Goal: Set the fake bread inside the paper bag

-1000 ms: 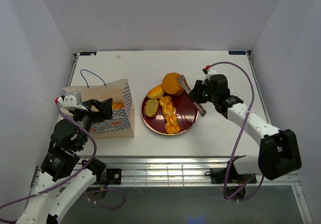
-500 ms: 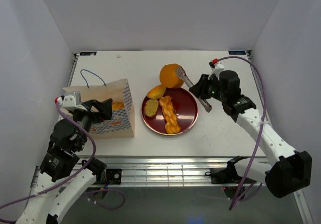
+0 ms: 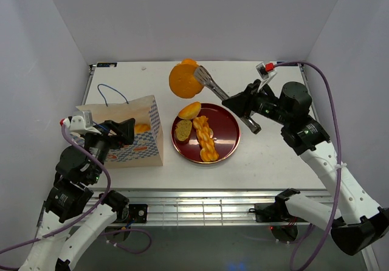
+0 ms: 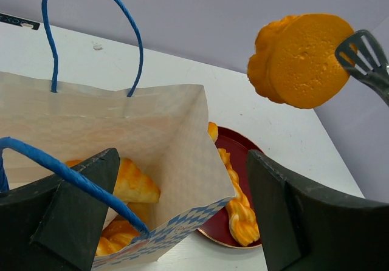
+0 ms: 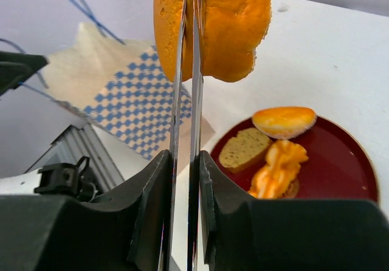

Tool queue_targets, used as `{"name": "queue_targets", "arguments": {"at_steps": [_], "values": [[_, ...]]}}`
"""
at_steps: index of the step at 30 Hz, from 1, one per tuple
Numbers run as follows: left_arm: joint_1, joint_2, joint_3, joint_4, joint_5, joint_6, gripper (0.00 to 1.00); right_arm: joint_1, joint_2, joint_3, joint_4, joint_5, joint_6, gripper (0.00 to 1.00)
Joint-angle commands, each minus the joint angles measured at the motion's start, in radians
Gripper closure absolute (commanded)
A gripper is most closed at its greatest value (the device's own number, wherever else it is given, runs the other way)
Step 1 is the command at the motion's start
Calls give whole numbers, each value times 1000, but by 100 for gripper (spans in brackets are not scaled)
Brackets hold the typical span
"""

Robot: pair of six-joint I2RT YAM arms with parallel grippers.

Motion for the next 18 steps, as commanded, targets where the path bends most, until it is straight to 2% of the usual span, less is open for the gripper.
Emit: {"name": "queue_targets", "arguments": {"at_steps": [1,7,18], "values": [[-3,3,28,-21,18,-21,5,78,-6,103,98,-60,3,88],[-3,-19,54,-41,0,-28,5,268,83,189,119,9,-27,87],[-3,-92,97,-39,-81,-7,6,401,263,309,142,34,-51,87]]}}
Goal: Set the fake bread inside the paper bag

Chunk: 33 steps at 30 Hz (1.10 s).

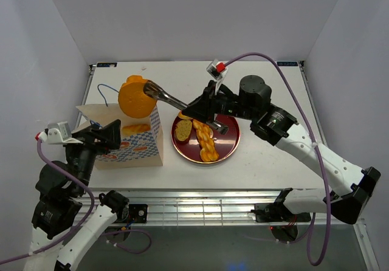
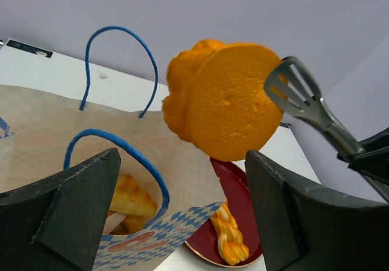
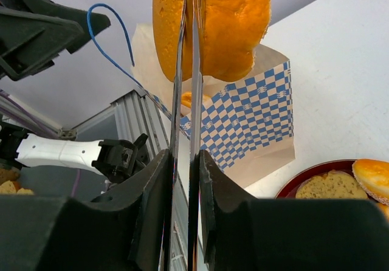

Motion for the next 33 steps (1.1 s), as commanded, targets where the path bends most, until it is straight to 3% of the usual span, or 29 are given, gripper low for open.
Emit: {"name": "queue_targets", "arguments": {"at_steps": [1,13,27,33], "values": [[-3,-9,29,-1,-39,17,6,38,30,81,90,20,-26,87],[-3,12,29,-4,-48,34,7,107,100,87,137,48,-42,84],[-3,17,5,-4,-39,26,7,116,78,67,127,58,-51,60],[-3,18,0,-4,-34,21,7,116,69,57,124,64,-51,57]]}}
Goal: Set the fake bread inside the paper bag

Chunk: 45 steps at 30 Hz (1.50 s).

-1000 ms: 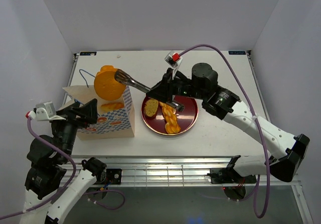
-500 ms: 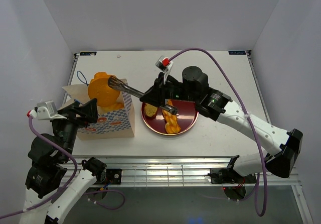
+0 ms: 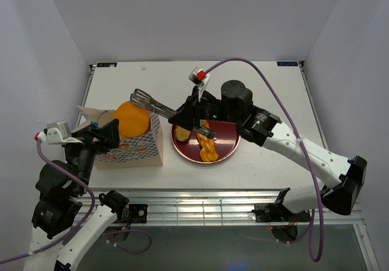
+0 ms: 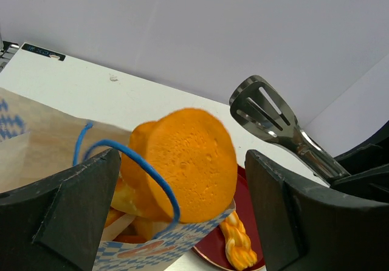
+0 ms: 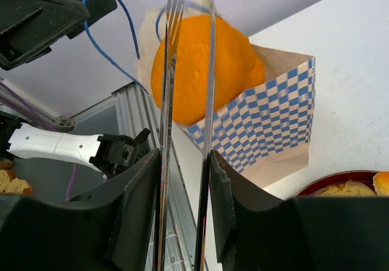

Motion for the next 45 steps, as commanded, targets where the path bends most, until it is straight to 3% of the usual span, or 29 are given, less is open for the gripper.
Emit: {"name": "queue_targets", "arguments": {"at_steps": [1,32,38,45], "values": [[-3,23,-7,-2,6,1,7,7,-40,34,86,14,-17,57],[-3,32,-27,-2,-4,5,7,9,-45,-23,86,25,-9,62],[-3,32,-39,-1,-4,-4,7,9,-95,-7,36,100,-33,60],[-3,38,-44,7,0,-5,7,7,-197,-84,8,302,-44,59]]}}
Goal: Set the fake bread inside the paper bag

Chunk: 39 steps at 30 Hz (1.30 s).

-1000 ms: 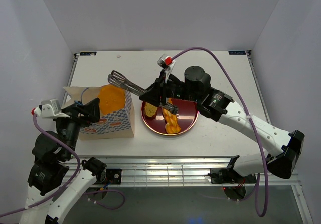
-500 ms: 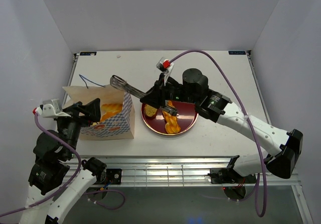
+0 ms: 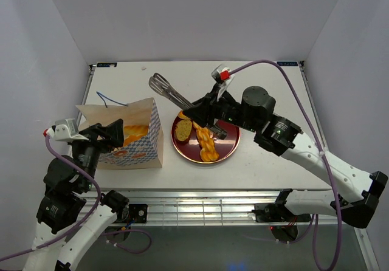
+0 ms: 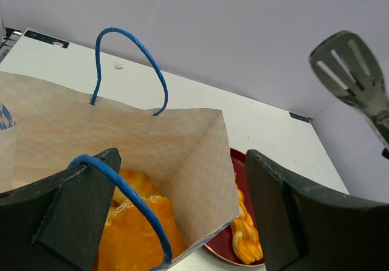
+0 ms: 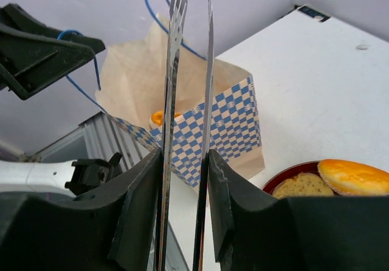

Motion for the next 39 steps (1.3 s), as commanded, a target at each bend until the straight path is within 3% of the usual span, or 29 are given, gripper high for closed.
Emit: {"name": "queue_targets", "arguments": {"at_steps": [1,13,18,39], "values": [[-3,22,-8,5,4,-4,7,1,-74,-42,21,138,-18,59],[-3,23,-22,13,11,-4,7,-64,-240,-390,3,372,79,58],[-3,28,-37,22,21,-7,7,-106,-244,-533,-16,389,123,58],[-3,45,-46,22,28,2,7,-164,-13,-597,-53,347,145,55]]}}
